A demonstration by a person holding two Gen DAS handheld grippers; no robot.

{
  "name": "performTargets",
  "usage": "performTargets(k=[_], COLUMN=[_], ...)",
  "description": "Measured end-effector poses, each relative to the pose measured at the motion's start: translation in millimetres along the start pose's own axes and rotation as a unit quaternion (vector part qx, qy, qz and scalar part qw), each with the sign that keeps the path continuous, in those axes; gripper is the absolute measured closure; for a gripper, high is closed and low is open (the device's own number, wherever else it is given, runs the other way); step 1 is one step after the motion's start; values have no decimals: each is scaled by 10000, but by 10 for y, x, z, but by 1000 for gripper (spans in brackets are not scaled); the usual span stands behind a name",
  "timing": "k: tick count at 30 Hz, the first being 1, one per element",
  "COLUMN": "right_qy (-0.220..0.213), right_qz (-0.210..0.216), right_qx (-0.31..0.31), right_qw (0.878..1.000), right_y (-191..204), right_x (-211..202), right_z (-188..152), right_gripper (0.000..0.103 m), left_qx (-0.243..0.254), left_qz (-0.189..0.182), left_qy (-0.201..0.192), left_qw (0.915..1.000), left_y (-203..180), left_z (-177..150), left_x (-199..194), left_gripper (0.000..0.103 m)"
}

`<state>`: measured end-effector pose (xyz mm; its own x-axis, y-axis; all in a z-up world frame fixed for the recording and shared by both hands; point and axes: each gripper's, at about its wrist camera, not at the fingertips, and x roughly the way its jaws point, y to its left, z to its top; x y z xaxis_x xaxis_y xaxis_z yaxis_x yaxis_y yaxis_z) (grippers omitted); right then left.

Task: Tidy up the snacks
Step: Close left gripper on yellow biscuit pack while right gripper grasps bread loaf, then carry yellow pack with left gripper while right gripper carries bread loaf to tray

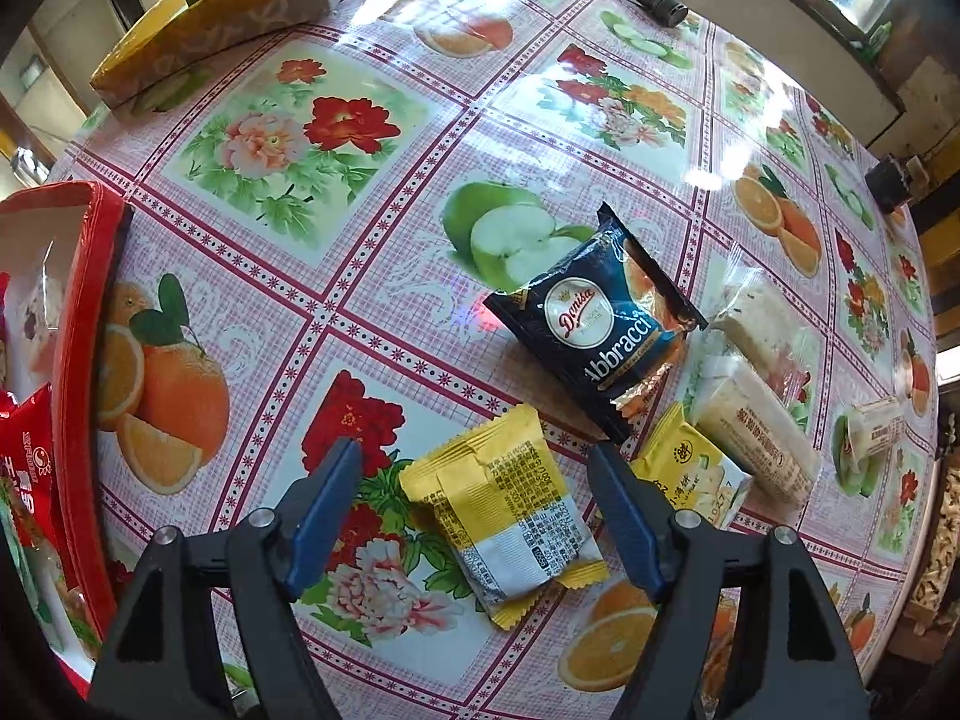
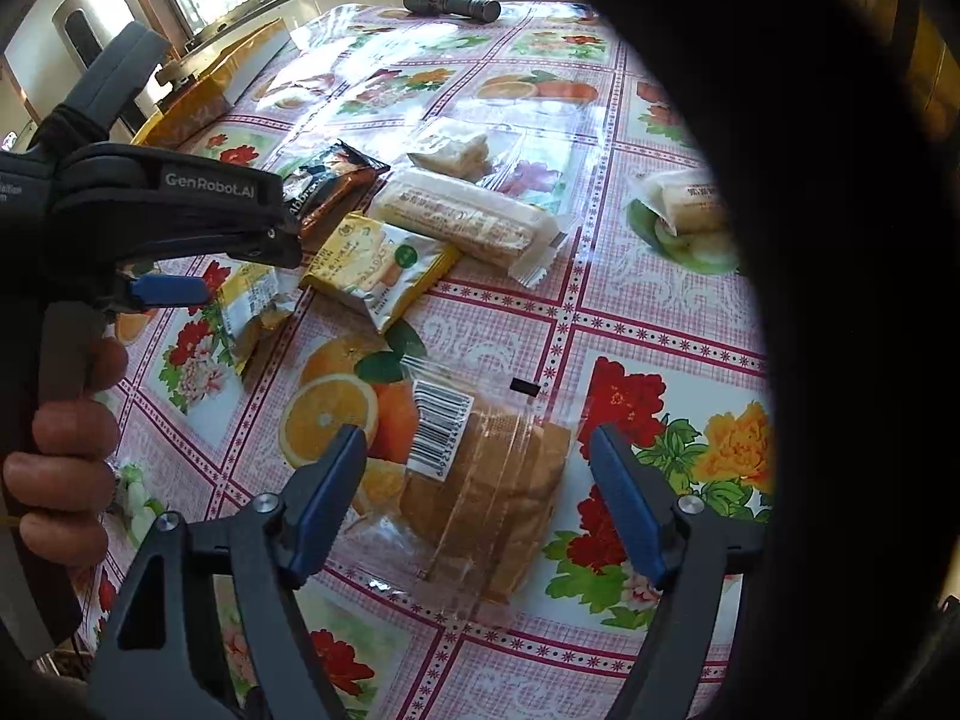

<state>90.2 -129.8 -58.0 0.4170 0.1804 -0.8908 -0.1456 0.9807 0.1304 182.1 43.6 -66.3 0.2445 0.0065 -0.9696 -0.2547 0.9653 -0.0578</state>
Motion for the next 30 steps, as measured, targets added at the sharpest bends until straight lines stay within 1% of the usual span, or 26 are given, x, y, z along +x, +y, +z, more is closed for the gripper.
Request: performTargets(k=[2, 3, 5, 6, 7, 8, 9, 10, 13, 16, 19, 24, 27, 30], right_qy=[-23, -45, -107, -132, -161, -186, -209, -220, -252, -322, -387, -460, -495, -521], right_qz=[-146, -189, -319, -400, -469, -500, -500, -508, -525, -480, -492, -429, -395, -416], right_qx=[-153, -218, -328, -402, -452, -459, -449, -443, -394, -280, -229, -94, -22, -1], right_qw=[9998, 9996, 9989, 9983, 9977, 9975, 9975, 9975, 9975, 9979, 9978, 9980, 9980, 9978], right_y=[37, 52, 76, 101, 109, 101, 89, 78, 50, 39, 50, 115, 166, 221], right_x=[13, 17, 20, 16, 9, -1, -15, -28, -62, -123, -191, -346, -421, -483], right_z=[-9, -17, -38, -52, -60, -64, -71, -80, -115, -186, -262, -425, -532, -638], right_gripper=[24, 24, 27, 32, 39, 42, 47, 50, 54, 55, 55, 55, 55, 55], left_qx=[27, 28, 125, 203, 260, 273, 265, 259, 309, 477, 679, 1190, 1518, 1868], left_qz=[30, -15, -102, -144, -224, -286, -354, -424, -624, -764, -883, -1250, -1323, -1283], left_qy=[59, 108, 100, 99, 132, 157, 186, 226, 358, 383, 388, 352, 286, 152], left_qw=[10000, 9999, 9998, 9996, 9993, 9991, 9988, 9985, 9969, 9952, 9930, 9844, 9791, 9739], left_y=[-56, -73, -124, -148, -179, -176, -187, -165, -82, 26, 95, 200, 246, 274], left_z=[-21, -37, -71, -88, -92, -99, -97, -104, -129, -281, -426, -723, -912, -1073], left_x=[4, -4, -44, -61, -58, -61, -55, -60, -78, -141, -179, -274, -337, -396], left_gripper=[27, 29, 43, 54, 56, 57, 57, 58, 60, 63, 63, 63, 63, 63])
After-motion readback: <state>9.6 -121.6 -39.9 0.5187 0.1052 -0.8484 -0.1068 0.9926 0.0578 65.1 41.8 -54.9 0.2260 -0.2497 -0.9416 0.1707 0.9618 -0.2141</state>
